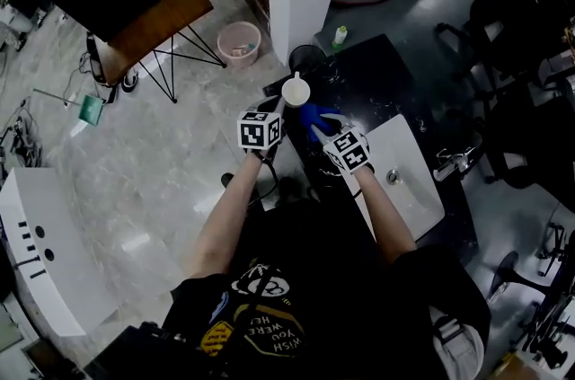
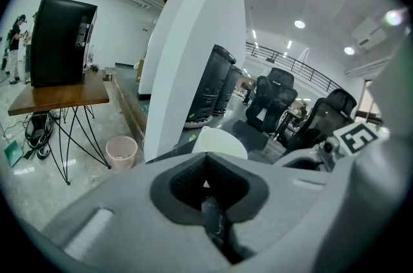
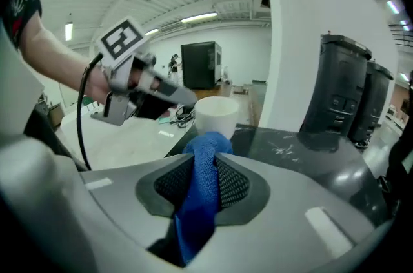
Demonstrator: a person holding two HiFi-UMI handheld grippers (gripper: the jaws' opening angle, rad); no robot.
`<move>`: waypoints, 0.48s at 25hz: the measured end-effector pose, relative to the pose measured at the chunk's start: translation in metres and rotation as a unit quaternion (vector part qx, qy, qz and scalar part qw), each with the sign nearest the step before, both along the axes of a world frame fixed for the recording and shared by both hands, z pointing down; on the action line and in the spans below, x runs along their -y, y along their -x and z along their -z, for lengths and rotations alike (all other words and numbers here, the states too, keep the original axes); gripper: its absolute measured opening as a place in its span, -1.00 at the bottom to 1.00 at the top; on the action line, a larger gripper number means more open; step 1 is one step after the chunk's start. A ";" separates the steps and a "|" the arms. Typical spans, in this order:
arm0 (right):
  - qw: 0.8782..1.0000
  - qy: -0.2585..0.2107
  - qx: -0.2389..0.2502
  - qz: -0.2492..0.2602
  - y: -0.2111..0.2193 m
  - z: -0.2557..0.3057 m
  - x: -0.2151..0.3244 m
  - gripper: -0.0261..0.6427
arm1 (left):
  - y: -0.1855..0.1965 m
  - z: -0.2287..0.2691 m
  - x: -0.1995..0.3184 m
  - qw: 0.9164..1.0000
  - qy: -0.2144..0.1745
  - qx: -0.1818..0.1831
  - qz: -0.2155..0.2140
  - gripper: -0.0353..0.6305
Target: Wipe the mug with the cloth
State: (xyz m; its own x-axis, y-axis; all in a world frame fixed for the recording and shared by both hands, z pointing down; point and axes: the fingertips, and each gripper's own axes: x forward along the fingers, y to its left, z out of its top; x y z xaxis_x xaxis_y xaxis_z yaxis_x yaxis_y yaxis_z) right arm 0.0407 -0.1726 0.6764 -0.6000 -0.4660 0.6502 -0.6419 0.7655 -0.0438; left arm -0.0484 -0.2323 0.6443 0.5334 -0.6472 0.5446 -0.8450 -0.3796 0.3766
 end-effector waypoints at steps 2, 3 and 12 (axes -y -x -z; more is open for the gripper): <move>0.998 -0.026 0.026 -0.052 -0.016 0.024 0.031 -0.65 | -0.001 0.002 0.000 1.000 -0.002 -0.003 0.002 -0.89; 0.996 -0.037 0.036 -0.074 -0.021 0.035 0.046 -0.65 | -0.002 0.003 0.001 1.000 -0.004 -0.003 0.001 -0.89; 1.000 0.007 0.002 -0.001 0.017 -0.001 0.013 -0.65 | -0.002 0.005 -0.001 1.000 -0.003 -0.005 0.001 -0.89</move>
